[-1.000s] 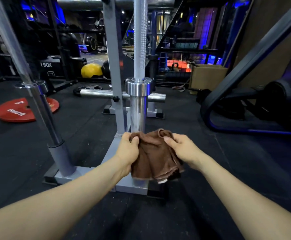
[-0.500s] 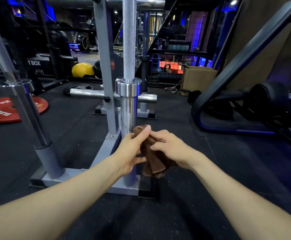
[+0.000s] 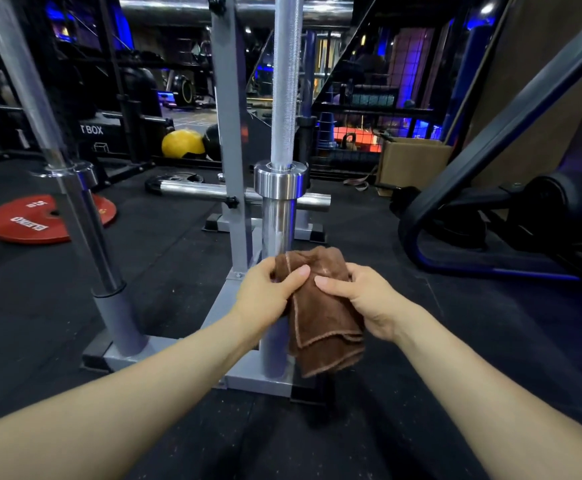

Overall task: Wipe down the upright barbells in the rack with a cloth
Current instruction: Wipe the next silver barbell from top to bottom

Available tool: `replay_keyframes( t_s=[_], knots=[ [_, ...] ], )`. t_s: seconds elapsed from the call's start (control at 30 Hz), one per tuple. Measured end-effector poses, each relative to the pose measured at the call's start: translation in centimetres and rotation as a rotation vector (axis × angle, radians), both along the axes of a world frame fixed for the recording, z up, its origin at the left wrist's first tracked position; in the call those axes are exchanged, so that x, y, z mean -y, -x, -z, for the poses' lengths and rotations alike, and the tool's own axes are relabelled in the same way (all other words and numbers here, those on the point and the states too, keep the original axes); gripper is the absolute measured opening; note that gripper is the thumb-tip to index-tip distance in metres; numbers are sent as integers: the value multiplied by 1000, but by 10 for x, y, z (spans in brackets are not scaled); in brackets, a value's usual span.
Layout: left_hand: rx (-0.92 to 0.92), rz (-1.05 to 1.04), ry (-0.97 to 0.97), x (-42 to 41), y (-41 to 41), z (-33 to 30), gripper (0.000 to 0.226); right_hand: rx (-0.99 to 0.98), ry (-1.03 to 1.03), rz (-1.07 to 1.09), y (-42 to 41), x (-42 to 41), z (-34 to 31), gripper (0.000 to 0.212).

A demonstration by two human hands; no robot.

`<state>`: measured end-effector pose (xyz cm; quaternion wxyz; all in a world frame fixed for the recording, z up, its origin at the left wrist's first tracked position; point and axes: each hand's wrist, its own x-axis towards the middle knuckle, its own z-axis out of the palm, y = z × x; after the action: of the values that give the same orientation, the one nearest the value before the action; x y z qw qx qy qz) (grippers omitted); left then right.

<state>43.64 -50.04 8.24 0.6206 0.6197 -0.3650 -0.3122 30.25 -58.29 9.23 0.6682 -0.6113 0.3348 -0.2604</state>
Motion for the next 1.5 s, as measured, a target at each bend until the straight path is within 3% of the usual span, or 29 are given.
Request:
replay_keyframes(
  t_s=[0.1,0.23,0.33,0.43,0.57,0.77,0.87,1.03,1.13,1.23,1.3,1.5],
  knots=[
    [37,-210,-15,-6,-29,4,26,-32,-159,273,-17,4,2,39],
    [103,-310,18,-10,-63,3,22,230,-182,432,-53,6,-18,58],
    [54,-294,39,-7,-75,-1,23,316,19,385,-78,-11,-35,93],
    [16,-191,94,-6,-79,-8,12,32,337,313,-81,-25,-32,128],
    [-21,-87,131,-2,-79,-10,19,-165,650,479,-84,-33,-30,123],
    [-26,-77,181,14,-88,-6,26,-277,871,694,-118,-22,-19,108],
    [-21,-68,114,19,-87,2,27,-260,824,654,-119,-15,-1,91],
    [-94,-59,44,17,-85,5,26,-346,698,527,-106,-14,11,80],
    [-79,-43,31,12,-86,5,26,-341,737,560,-104,-19,6,72],
    [-94,-19,51,11,-85,3,24,-189,813,704,-122,-21,-19,90],
    [-113,-28,76,13,-85,1,23,-212,862,734,-129,-18,-22,96],
    [-79,-10,28,12,-81,8,27,-336,787,489,-108,-11,13,78]
  ],
)
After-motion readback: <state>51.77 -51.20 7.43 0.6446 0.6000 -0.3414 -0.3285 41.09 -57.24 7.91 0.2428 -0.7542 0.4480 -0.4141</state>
